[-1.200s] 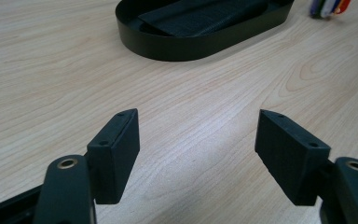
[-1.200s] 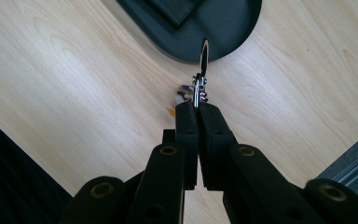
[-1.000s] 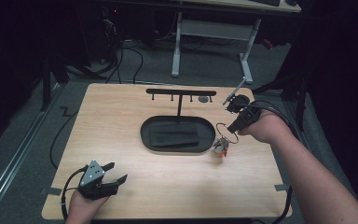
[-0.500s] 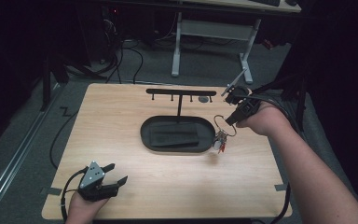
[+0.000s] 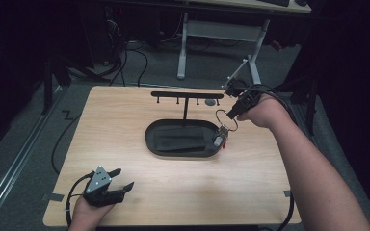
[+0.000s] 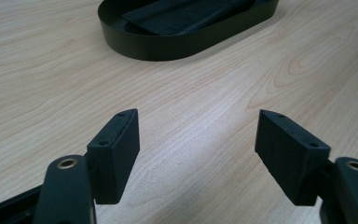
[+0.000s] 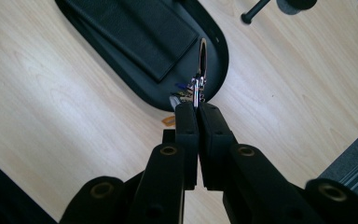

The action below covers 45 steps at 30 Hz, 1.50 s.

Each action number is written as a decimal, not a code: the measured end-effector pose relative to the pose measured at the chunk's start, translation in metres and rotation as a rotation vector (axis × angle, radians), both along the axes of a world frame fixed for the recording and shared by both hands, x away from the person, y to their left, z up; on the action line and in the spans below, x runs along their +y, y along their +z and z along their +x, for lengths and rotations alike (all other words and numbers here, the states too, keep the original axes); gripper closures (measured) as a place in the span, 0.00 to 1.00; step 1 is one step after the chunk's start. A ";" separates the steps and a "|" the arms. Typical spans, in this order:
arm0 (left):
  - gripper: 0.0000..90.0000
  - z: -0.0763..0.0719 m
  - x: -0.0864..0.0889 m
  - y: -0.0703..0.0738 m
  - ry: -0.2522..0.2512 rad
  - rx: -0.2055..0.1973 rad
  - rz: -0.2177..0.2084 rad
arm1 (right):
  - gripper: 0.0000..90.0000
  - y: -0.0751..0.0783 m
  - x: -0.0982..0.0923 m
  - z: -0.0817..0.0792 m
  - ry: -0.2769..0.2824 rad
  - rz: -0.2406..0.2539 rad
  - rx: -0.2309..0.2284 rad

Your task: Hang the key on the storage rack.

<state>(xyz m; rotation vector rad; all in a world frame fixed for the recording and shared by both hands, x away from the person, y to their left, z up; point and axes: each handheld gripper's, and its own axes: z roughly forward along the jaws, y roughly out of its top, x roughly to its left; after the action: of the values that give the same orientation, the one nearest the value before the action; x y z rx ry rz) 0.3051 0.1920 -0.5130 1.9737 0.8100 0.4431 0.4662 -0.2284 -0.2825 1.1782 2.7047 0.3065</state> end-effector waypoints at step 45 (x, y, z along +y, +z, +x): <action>0.34 -0.004 0.006 0.002 -0.016 -0.002 -0.019 | 0.86 -0.025 0.001 0.070 -0.110 0.034 -0.042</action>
<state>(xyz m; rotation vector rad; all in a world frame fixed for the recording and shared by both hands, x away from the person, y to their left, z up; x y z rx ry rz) 0.3006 0.1982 -0.5111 1.9610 0.7946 0.4265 0.5361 -0.2271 -0.3077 1.3092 2.5970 0.3581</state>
